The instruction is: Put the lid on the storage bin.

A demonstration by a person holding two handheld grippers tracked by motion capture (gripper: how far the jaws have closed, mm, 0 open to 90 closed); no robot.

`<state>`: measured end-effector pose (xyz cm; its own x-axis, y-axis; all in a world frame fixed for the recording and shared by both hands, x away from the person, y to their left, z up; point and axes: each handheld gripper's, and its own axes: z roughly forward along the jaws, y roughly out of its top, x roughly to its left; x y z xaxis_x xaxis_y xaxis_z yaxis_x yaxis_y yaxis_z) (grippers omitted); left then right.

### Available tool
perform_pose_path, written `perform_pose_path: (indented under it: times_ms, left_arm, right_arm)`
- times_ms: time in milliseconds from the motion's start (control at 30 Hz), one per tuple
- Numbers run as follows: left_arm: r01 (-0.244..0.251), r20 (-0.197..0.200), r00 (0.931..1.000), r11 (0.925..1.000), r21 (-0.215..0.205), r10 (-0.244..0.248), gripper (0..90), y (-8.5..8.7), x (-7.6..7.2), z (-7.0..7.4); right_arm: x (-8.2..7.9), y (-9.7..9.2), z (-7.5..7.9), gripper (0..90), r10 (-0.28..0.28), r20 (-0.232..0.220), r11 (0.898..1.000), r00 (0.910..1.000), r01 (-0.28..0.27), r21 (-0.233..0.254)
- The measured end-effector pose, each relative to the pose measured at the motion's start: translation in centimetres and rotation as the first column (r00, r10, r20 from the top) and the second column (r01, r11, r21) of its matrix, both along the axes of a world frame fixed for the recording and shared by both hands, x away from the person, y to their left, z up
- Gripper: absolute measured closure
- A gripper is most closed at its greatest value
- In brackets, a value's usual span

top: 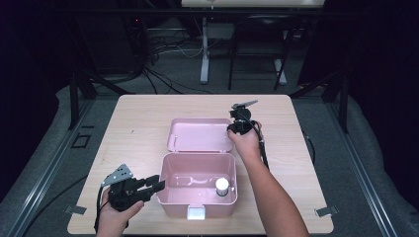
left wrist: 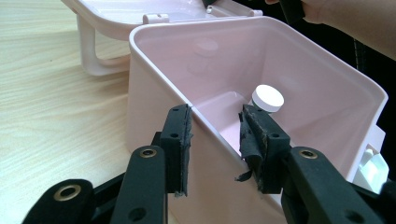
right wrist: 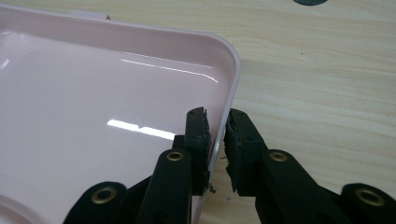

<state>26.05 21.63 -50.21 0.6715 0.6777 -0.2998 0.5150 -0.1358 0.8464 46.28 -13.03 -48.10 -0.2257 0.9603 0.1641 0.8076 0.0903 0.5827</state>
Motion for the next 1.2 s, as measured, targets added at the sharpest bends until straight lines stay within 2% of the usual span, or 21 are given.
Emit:
perform_pose_path:
  times_ms: [100, 767, 1200]
  left_arm:
    - [-0.002, -0.001, 1.0, 1.0, 0.0, 0.002, 63.2, 0.0, 0.0, 0.0]
    - [-0.002, 0.001, 1.0, 1.0, 0.0, 0.002, 63.1, -0.1, 0.0, 0.0]
    - [-0.007, 0.001, 1.0, 1.0, -0.002, 0.007, 62.9, -0.1, 0.0, -0.1]
  right_arm:
    - [0.0, -0.1, 0.0, 80.1, -0.003, -0.008, 1.0, 1.0, 0.003, 0.009]
    - [-0.5, -0.2, 0.8, 81.9, -0.019, 0.017, 0.999, 0.9997, 0.018, 0.031]
    - [-1.1, -0.2, 1.8, 83.5, -0.024, 0.085, 0.999, 0.9961, 0.02, 0.042]
